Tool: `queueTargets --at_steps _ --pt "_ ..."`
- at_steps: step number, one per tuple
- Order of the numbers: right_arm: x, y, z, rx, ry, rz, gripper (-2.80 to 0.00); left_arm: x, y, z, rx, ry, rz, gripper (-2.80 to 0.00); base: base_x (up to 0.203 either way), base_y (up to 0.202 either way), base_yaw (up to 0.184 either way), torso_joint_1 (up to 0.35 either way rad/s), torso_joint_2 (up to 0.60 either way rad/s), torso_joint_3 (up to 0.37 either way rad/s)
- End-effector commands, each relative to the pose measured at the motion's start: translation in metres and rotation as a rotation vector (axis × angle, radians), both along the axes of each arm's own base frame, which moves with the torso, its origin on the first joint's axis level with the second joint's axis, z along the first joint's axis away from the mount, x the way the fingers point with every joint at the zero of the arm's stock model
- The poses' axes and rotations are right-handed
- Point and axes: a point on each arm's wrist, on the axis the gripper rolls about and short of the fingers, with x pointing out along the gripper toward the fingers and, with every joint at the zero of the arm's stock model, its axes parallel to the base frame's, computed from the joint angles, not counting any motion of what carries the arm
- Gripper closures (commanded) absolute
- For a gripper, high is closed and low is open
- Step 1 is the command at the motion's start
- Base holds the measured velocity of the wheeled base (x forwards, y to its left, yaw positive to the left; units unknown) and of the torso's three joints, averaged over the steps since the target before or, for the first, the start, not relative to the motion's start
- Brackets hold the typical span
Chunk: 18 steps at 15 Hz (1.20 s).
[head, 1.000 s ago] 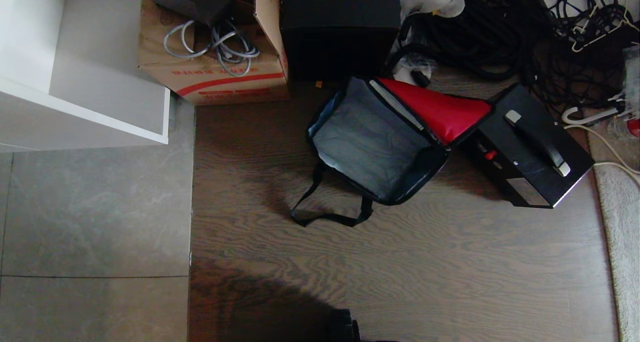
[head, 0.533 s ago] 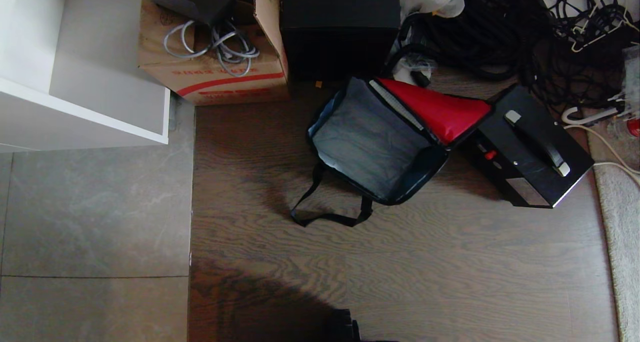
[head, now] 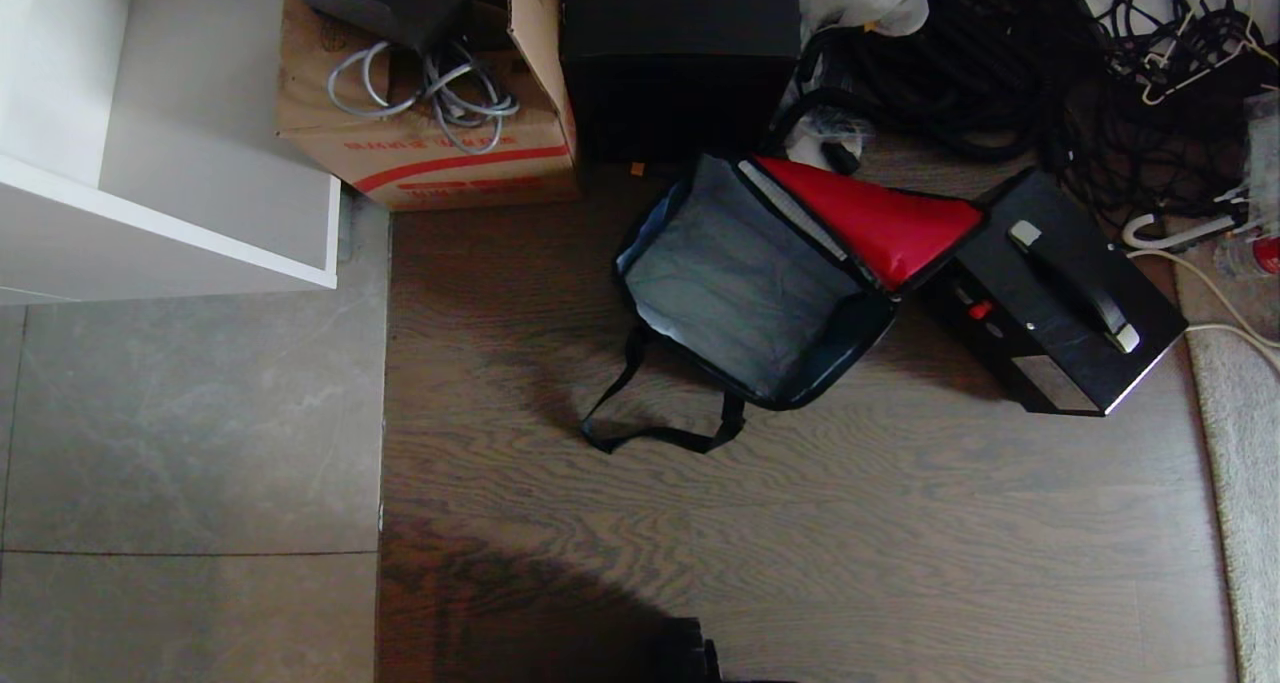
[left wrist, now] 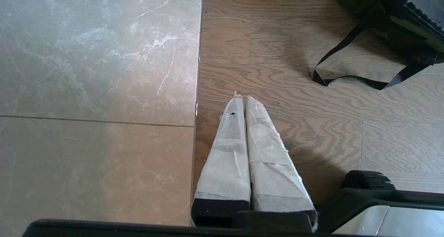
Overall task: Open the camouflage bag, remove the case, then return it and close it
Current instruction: Grip the handle again
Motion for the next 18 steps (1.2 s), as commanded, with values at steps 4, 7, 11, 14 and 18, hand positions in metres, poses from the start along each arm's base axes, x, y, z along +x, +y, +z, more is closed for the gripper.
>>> queueTargets --at_steps 4,7,11,14,18 --pt "-0.0001 0.0000 -0.0001 0.000 -0.003 0.000 0.00 0.0006 0.0000 -0.0020 0.000 0.007 0.001 0.00 0.000 0.000 0.000 0.000 0.00 0.000" --pt "-0.0001 0.0000 0.0000 0.000 -0.002 0.001 0.00 0.0006 0.0000 -0.0020 0.000 0.007 -0.001 0.00 0.000 0.000 0.000 0.000 0.00 0.000" --pt "0.0001 0.0000 -0.0004 0.000 0.000 0.000 0.00 0.0006 0.0000 -0.0020 0.000 0.007 0.000 0.00 0.000 0.000 0.000 0.000 0.00 0.000" --pt "0.0001 0.0000 -0.0004 0.000 0.000 0.000 0.00 0.0006 0.0000 -0.0020 0.000 0.007 -0.001 0.00 0.000 0.000 0.000 0.000 0.00 0.000" --pt "0.0001 0.0000 -0.0004 0.000 0.000 0.001 0.00 0.0006 0.0000 -0.0020 0.000 0.007 0.000 0.00 0.000 0.000 0.000 0.000 0.00 0.000"
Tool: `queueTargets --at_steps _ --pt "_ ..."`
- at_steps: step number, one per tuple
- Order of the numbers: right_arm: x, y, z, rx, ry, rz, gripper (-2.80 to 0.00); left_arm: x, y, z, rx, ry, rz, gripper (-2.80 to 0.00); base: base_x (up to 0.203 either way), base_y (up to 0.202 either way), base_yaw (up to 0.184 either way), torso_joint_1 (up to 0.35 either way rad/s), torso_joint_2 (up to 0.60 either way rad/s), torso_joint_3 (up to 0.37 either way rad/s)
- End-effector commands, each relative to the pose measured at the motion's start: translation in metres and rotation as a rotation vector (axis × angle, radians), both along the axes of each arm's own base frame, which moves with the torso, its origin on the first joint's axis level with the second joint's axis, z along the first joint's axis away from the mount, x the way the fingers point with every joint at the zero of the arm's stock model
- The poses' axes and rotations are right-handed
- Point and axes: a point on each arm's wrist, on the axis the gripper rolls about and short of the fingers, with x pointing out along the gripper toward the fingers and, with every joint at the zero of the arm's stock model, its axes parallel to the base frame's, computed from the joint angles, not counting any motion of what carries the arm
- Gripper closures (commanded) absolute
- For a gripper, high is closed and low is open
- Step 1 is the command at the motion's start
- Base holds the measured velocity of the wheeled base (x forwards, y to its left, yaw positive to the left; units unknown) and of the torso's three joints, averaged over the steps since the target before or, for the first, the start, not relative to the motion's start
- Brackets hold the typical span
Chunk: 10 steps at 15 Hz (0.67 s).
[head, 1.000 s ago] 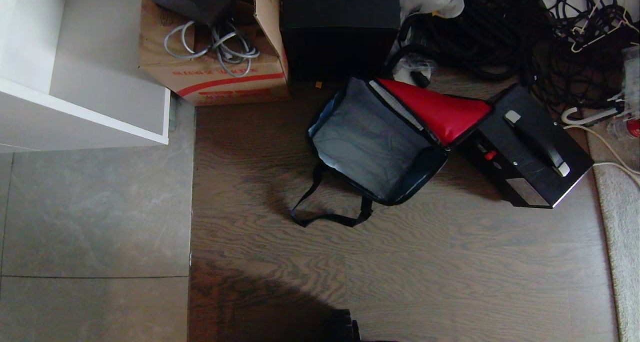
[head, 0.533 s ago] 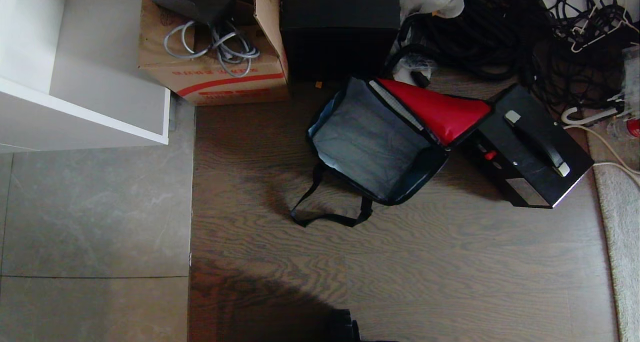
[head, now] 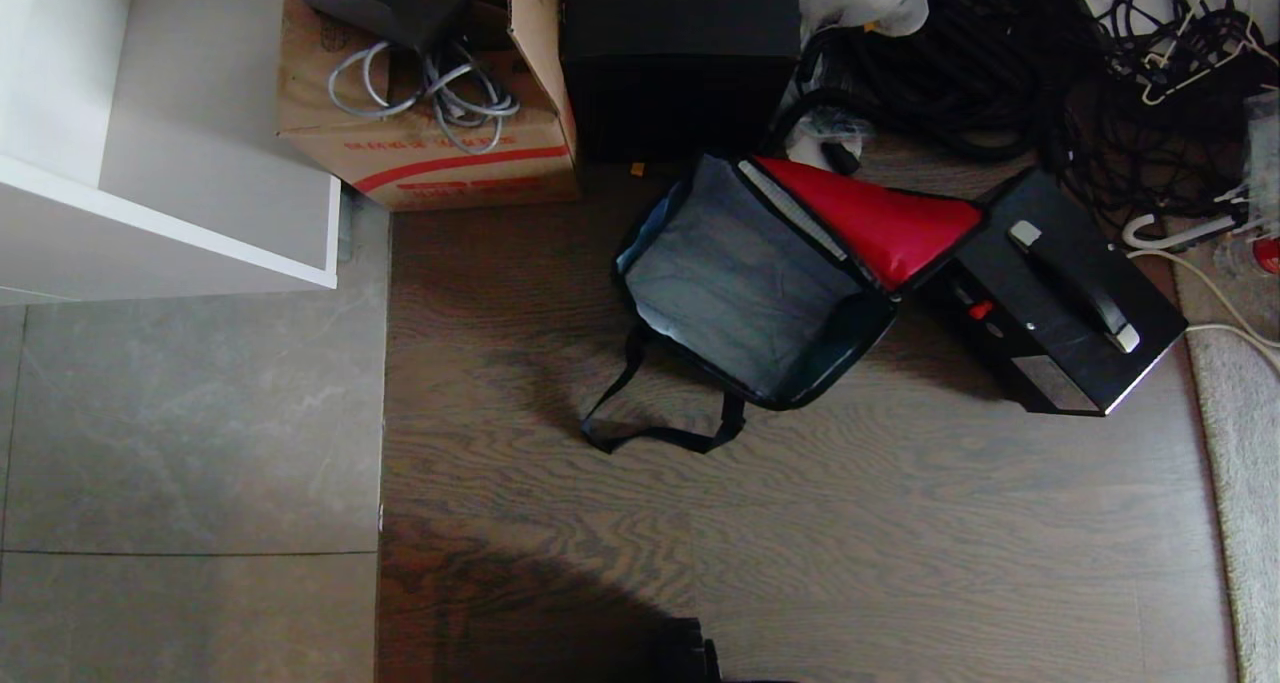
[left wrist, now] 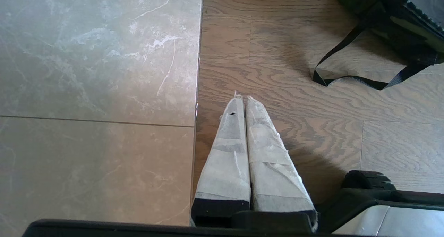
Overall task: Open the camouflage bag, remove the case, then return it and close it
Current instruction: Grip the handle again
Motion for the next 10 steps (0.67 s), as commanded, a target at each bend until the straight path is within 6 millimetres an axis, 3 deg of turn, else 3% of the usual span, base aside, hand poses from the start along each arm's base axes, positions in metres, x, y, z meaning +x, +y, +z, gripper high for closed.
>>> queueTargets --at_steps 1,10 --pt "0.0004 0.0000 -0.0002 0.000 0.005 -0.001 0.00 0.0006 0.0000 -0.0021 0.000 0.007 -0.002 0.00 0.000 0.000 0.000 0.000 0.00 0.000" --pt "0.0004 0.0000 -0.0002 -0.009 0.005 0.000 0.00 0.0006 0.0000 -0.0021 0.000 0.007 -0.002 0.00 0.000 0.000 0.000 0.000 0.00 0.000"
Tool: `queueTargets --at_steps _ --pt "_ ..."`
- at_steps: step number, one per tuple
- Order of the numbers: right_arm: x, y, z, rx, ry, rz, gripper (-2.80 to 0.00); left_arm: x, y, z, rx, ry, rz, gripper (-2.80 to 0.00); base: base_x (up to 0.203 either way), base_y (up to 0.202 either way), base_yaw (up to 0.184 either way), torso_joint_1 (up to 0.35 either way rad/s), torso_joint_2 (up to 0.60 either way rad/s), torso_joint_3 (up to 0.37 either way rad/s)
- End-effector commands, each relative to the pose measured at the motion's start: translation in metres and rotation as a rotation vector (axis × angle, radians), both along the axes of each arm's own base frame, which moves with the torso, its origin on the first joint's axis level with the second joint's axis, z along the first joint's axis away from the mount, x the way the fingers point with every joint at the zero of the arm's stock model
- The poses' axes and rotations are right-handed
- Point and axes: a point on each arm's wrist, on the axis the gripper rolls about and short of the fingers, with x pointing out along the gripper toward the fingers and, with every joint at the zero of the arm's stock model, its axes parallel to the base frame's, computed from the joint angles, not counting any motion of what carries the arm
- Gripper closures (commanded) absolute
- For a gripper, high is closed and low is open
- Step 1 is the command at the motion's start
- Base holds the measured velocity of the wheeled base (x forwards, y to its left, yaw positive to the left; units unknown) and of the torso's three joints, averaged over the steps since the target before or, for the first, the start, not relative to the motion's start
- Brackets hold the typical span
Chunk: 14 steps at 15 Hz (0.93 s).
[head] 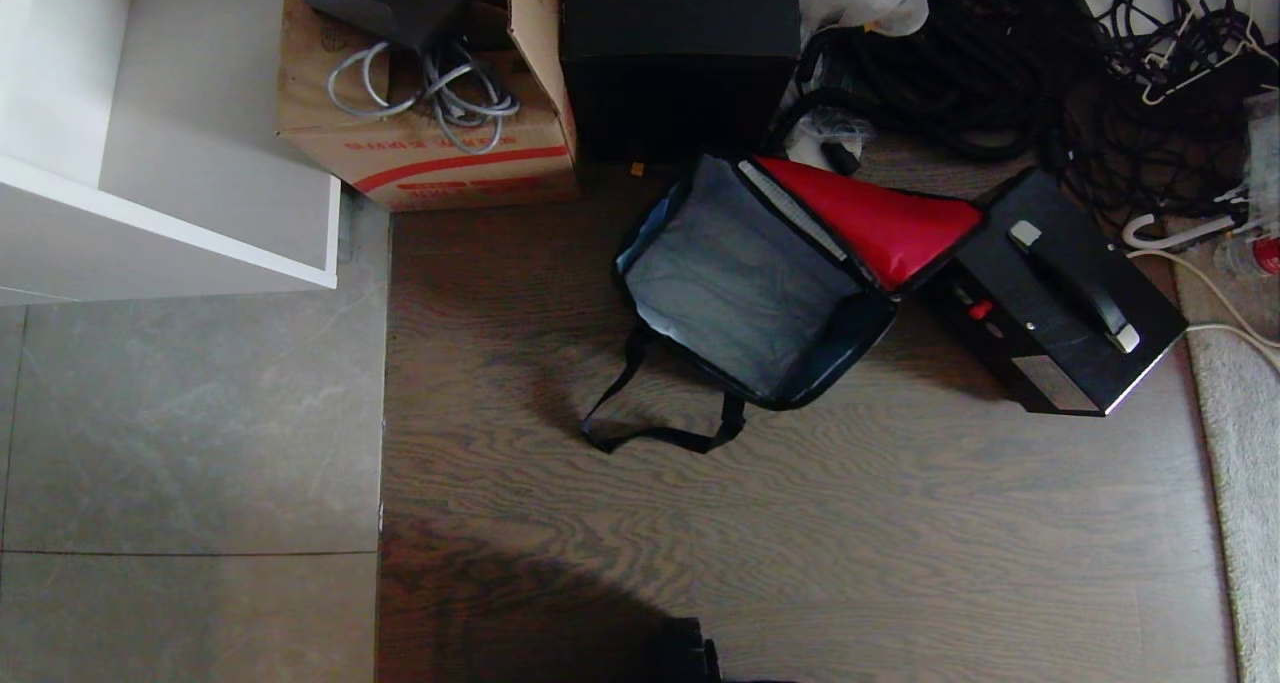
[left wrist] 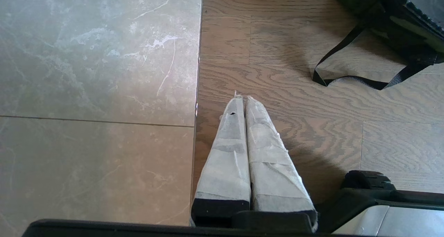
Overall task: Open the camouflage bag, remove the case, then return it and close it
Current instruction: Grip the handle again
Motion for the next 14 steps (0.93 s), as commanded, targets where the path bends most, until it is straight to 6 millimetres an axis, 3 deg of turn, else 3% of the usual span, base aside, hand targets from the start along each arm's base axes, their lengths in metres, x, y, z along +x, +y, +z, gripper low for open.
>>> queueTargets --at_steps 1,14 --pt "0.0004 0.0000 -0.0004 -0.005 0.006 0.000 0.00 0.0006 0.0000 -0.0021 -0.001 0.007 -0.001 0.00 0.000 0.000 0.000 0.000 0.00 0.000" --pt "0.0004 0.0000 -0.0003 -0.001 0.004 0.000 0.00 0.0006 0.0000 -0.0021 -0.001 0.007 0.002 0.00 0.000 0.000 0.000 0.000 0.00 0.000"
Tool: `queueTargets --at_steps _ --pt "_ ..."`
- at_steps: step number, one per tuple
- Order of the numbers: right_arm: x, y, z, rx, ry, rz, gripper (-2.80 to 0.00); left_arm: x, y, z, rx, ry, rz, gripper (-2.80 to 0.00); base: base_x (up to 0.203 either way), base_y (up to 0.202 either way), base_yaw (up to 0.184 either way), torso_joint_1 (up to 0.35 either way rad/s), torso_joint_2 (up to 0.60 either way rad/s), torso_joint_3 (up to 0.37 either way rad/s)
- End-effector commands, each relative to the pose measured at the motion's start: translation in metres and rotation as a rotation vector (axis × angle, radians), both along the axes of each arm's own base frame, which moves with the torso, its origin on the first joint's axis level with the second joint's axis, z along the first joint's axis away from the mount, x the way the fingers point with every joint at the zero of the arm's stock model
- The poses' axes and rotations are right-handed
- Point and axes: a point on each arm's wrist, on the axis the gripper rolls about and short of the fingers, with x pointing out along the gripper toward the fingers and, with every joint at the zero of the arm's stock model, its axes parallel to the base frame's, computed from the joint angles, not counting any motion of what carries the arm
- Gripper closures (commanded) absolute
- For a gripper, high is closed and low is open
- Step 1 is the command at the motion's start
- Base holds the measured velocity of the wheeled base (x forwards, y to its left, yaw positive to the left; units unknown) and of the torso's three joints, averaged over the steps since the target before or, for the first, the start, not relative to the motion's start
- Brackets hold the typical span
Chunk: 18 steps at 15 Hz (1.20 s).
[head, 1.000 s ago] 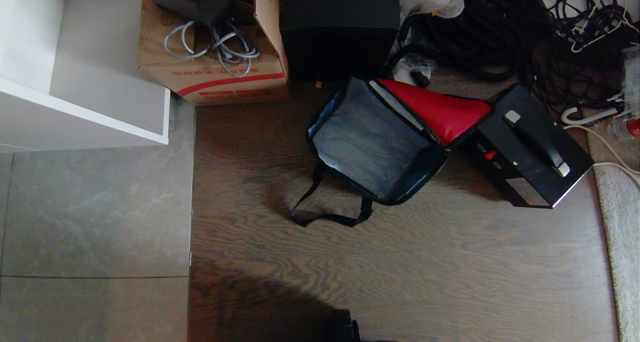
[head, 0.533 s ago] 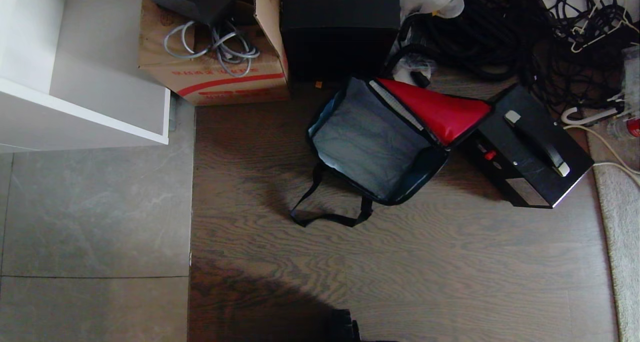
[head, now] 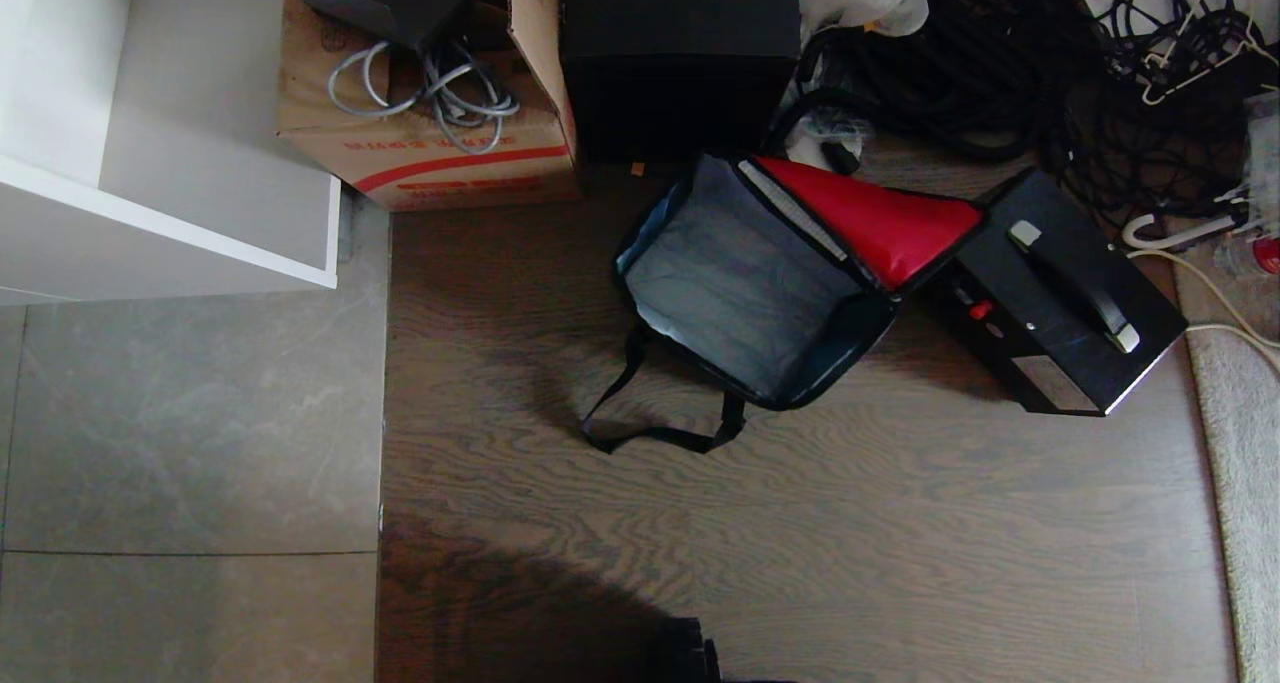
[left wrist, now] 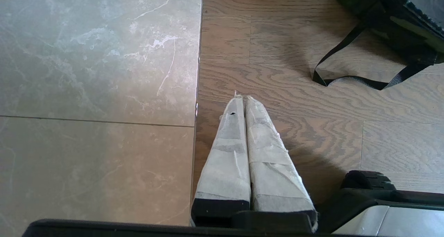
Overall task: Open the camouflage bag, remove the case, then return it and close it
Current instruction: Grip the handle again
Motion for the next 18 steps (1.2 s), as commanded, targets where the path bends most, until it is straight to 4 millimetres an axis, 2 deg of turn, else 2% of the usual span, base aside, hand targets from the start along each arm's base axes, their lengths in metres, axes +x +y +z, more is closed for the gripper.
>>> queueTargets --at_steps 1,3,4,6,7,9,11,13,16,18 --pt "0.000 0.000 0.000 -0.002 0.006 0.001 0.00 0.001 0.000 -0.002 -0.001 0.007 0.001 0.00 0.000 0.000 0.000 0.000 0.00 0.000" --pt "-0.002 0.000 0.002 -0.003 0.030 0.001 0.00 0.001 0.000 -0.002 -0.001 0.007 0.000 0.00 0.000 0.000 0.000 0.000 0.00 0.000" --pt "-0.006 0.000 0.011 -0.003 0.026 0.001 0.00 0.001 0.000 -0.002 -0.001 0.007 0.000 0.00 0.000 0.000 0.000 0.000 0.00 0.000" --pt "-0.015 0.000 0.035 -0.002 0.068 0.008 0.00 0.001 0.000 -0.002 -0.001 0.007 0.000 0.00 0.000 0.000 0.000 0.000 0.00 0.000" --pt "-0.013 0.000 0.048 0.000 0.122 0.014 0.00 0.001 0.000 -0.002 -0.001 0.007 -0.001 0.00 0.000 0.000 0.000 0.000 0.00 0.000" --pt "0.005 0.001 0.081 0.010 0.232 0.027 0.00 0.001 0.000 -0.002 -0.001 0.007 0.001 0.00 0.000 0.000 0.000 0.000 0.00 0.000" --pt "0.037 0.001 0.115 0.031 0.340 0.033 0.00 0.001 0.000 -0.002 -0.001 0.007 0.000 0.00 0.000 0.000 0.000 0.000 0.00 0.000" --pt "0.078 0.001 0.136 0.048 0.451 0.038 0.00 0.001 0.000 -0.002 -0.001 0.007 0.002 0.00 0.000 0.000 0.000 0.000 0.00 0.000" --pt "0.149 0.001 0.144 0.059 0.547 0.022 0.00 0.001 0.000 -0.002 -0.001 0.007 0.001 0.00 0.000 0.000 0.000 0.000 0.00 0.000" --pt "0.200 -0.001 0.146 0.073 0.511 -0.028 0.00 0.001 0.000 -0.002 -0.001 0.007 0.001 0.00 0.000 0.000 0.000 0.000 0.00 0.000"
